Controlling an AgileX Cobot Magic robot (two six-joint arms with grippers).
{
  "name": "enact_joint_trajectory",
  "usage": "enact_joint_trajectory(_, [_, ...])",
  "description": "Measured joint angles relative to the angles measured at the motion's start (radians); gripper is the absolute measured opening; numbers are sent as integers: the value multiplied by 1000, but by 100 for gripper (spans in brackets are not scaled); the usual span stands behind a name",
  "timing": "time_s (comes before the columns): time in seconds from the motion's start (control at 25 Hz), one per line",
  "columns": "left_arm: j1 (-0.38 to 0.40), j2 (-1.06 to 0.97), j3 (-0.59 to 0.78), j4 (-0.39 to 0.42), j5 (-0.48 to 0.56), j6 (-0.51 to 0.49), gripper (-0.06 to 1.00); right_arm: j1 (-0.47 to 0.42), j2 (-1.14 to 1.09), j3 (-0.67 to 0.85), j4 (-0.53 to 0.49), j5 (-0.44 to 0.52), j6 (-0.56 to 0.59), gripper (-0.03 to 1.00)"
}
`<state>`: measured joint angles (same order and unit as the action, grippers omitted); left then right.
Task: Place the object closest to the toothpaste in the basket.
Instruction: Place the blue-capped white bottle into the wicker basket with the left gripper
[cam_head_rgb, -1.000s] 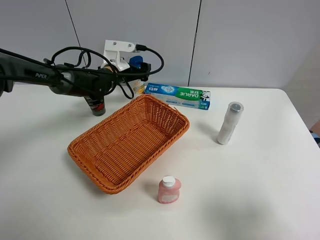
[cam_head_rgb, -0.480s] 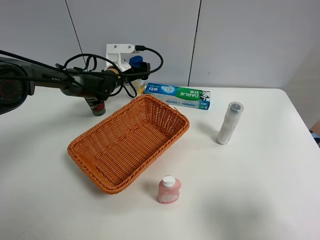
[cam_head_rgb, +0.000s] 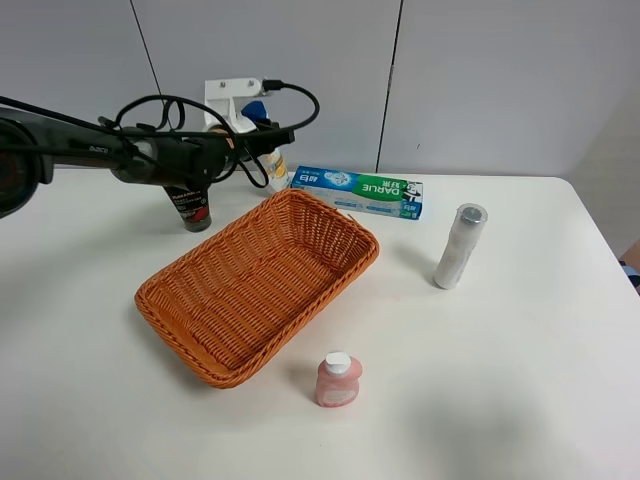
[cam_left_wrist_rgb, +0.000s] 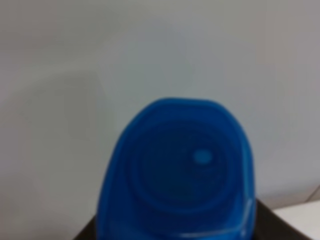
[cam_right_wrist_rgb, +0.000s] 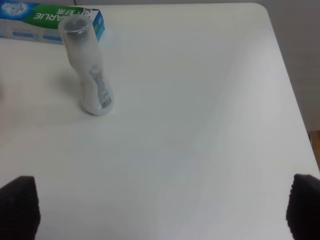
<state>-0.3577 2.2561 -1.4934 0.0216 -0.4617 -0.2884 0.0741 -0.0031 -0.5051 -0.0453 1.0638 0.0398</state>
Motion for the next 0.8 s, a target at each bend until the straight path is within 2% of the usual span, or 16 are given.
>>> enact_joint_trajectory(0.16, [8, -154, -1, 52, 86, 8, 37, 0, 0, 0, 0, 0, 0, 99])
enact_joint_trajectory(0.28, [5, -276, -1, 89, 240, 12, 37, 0, 0, 0, 0, 0, 0, 99])
enact_joint_trajectory(0.44, [-20, -406, 0, 100, 485, 34, 37, 0, 0, 0, 0, 0, 0, 99])
enact_joint_trajectory(0.52, [-44, -461, 16, 97, 557, 47, 37, 0, 0, 0, 0, 0, 0, 99])
enact_joint_trajectory(0.8, [-134, -588, 157, 17, 650, 80, 37, 0, 0, 0, 0, 0, 0, 99])
